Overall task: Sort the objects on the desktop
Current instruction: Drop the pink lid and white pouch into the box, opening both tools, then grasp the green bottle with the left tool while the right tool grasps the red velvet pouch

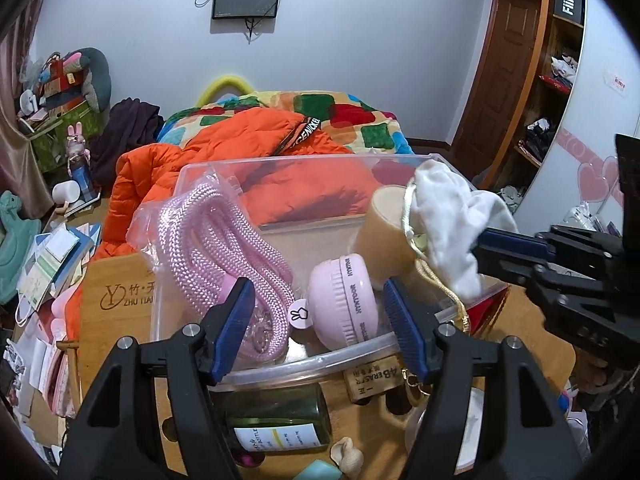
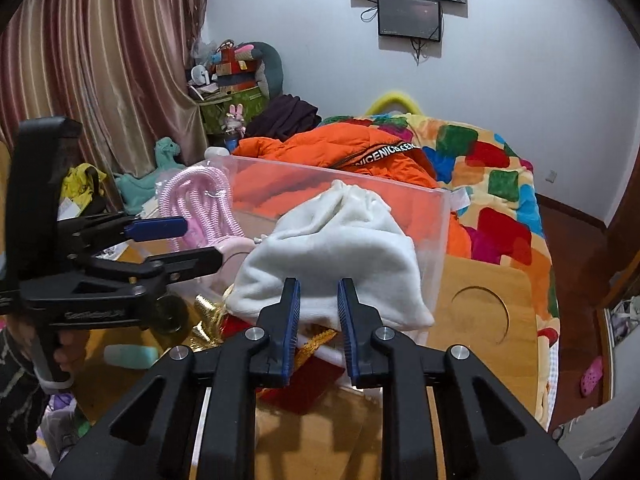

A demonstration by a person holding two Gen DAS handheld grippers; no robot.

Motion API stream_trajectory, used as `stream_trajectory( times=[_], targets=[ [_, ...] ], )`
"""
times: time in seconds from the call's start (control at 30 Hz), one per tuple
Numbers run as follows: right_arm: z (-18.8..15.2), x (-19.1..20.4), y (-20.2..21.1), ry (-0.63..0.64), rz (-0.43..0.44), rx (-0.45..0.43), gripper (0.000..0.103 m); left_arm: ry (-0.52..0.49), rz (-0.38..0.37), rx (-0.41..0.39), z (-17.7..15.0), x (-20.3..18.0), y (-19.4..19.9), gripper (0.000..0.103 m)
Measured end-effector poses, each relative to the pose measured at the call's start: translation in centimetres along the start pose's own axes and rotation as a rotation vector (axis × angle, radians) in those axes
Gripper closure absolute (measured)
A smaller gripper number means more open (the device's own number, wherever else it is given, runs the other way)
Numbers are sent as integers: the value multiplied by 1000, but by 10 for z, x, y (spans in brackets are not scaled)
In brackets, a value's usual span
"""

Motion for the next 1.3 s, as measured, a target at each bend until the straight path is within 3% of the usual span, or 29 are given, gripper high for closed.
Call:
stream_trajectory(
  times=[0.2, 0.5, 0.77, 0.97, 1.07, 1.3],
  targets=[
    [-4, 0, -15, -30, 10, 32, 86, 6, -3, -8, 0, 0, 4, 37],
    [1, -7, 10, -75, -5, 2, 84, 14, 10, -83, 12, 10, 38, 32],
    [5, -6, 50, -81, -63, -84, 54, 12, 65, -103, 5, 25, 68, 29],
    [-7, 2, 69, -104, -61, -102, 52, 24, 96, -95, -13, 34, 83, 22],
    [-19, 6, 69, -112, -70, -92, 44, 26, 108, -84, -25, 35, 86, 20],
    [-45, 13, 56, -145, -61, -30, 42, 57, 98, -40, -50, 38, 84, 16]
  ],
)
Point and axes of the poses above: each gripper's, at about its wrist camera, not at the fingertips, and y roughly against the way its jaws point, x to its left, z to its top, the point moved 4 cm from there along -y, roughly the way its jaws point, and after that the axes turned 15 degrees about -x, right-handed, at the moved point
